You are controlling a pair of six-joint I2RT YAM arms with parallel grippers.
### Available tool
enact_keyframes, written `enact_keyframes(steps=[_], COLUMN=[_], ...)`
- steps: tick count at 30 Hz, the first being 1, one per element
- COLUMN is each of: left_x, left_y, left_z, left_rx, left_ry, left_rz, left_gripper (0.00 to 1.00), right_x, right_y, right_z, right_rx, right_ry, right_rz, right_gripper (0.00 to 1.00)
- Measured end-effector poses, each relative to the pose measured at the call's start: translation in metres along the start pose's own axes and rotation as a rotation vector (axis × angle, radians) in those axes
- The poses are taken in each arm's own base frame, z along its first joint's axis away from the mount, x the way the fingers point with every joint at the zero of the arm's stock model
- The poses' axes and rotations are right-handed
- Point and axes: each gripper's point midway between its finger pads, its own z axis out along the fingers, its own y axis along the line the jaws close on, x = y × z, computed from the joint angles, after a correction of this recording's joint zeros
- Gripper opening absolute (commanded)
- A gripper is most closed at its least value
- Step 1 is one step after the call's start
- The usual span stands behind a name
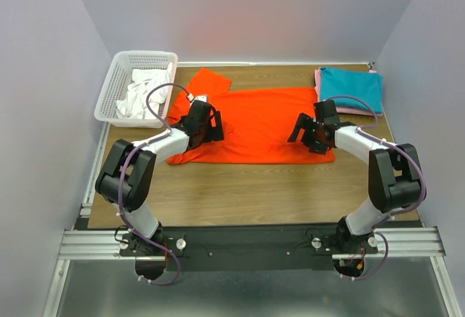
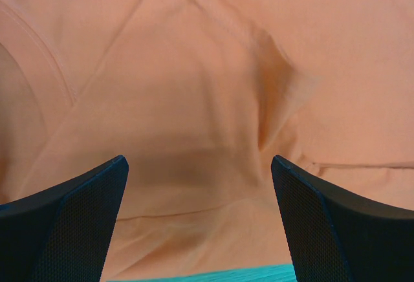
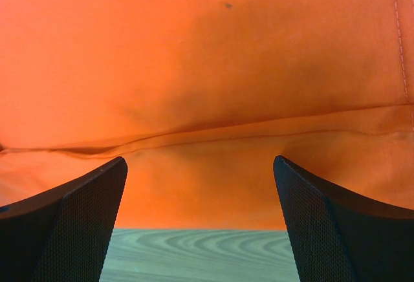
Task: Fold and stack the t-shirts
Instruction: Fold the tshirt
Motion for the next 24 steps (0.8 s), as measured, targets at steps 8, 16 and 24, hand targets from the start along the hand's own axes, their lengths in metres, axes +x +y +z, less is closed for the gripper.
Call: enact_keyframes(steps=[8,16,24], left_x=[0.034,0.065,0.112], left_y=[0.009,0.010,-0.013], left_z=[0.004,-0.029,-0.069], left_rx=[-0.007,0.043,0.089], left_ry=[0.062,0.069,0.188], left_rz=[-0.059,-0.150,-0.195], left_gripper=[0.98,0.98,0.98], right_x=[0.008,0.042,0.086], right_y=[-0.007,-0.026,-0.051], right_z=[0.007,-0.020,-0.051], right_rx=[0.001,-0.010,0.036], right_ry=[-0.007,-0.024,0.030], right_rz=[0.004,0.035,0.075], right_gripper=[1.00,1.00,1.00])
